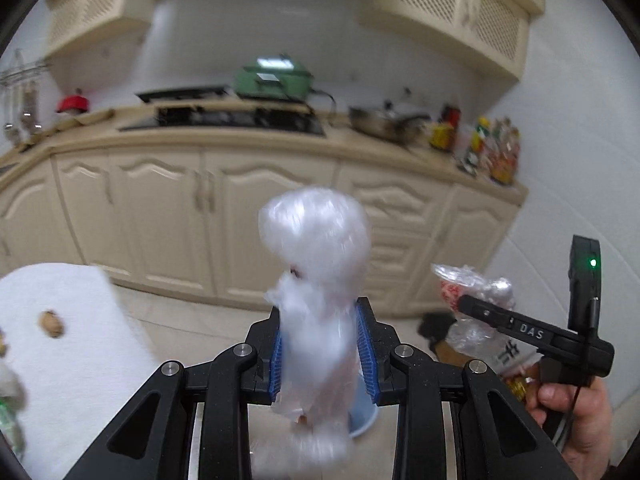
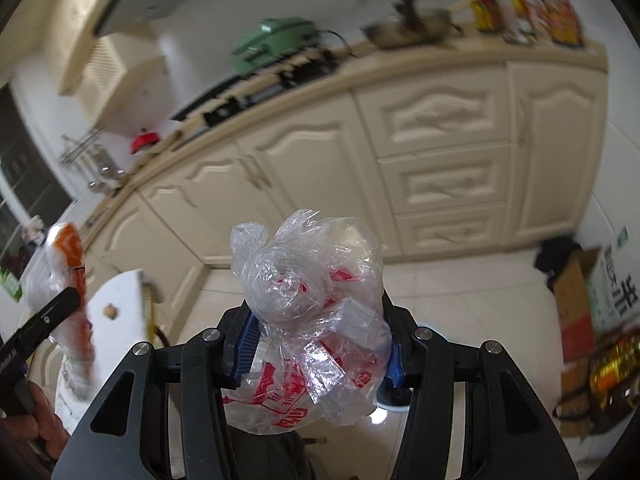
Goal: Collect trash
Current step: 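Carry both plastic bags to the blue bin and release them, then return both tools to the table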
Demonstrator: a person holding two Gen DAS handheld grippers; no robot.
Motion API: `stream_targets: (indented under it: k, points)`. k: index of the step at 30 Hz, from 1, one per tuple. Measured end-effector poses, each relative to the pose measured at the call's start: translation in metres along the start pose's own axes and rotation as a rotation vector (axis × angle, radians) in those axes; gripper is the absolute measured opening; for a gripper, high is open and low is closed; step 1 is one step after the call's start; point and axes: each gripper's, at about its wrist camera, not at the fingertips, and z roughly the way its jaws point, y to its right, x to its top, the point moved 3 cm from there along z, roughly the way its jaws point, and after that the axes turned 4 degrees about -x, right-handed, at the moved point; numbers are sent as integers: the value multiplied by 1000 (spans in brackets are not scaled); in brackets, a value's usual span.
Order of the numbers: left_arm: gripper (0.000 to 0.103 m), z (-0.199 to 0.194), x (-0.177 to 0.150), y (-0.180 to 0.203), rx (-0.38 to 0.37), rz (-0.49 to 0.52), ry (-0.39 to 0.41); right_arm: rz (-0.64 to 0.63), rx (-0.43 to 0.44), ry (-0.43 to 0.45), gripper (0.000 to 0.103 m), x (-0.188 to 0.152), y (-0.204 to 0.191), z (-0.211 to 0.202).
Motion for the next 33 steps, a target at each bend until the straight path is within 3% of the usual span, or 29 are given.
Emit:
stream_targets:
  k: [6,10,13,14,15,17,21,28,33]
  points:
    - [23,94,19,1,-74,14,-135,56,-27,-54,51,-6,38,38]
    - [23,178,13,-9,-90,-10,-311,91,-61,-139,51,-16,60,81]
    - [28,217,24,-17,-56,-24,-377,99,-73,-216,53,-30,73,118]
    - [36,226,26,-22,-57,-26,-399,100,-85,-242,56,-33,77,129]
    - [48,231,29,-26,-48,-26,-406,102,-117,-278,59,-38,83,144]
    - [69,233,34,-29,-12,-13,-399,121,-152,-295,88,-46,93,161]
    - [93,229,52,-45,50,5,-356,172,-172,-296,95,-55,105,167]
    - [96,205,63,-58,99,-17,-315,187,-166,-278,99,-57,98,153]
    - [99,175,40,-25,107,-2,-259,173,-149,-245,100,-52,80,133]
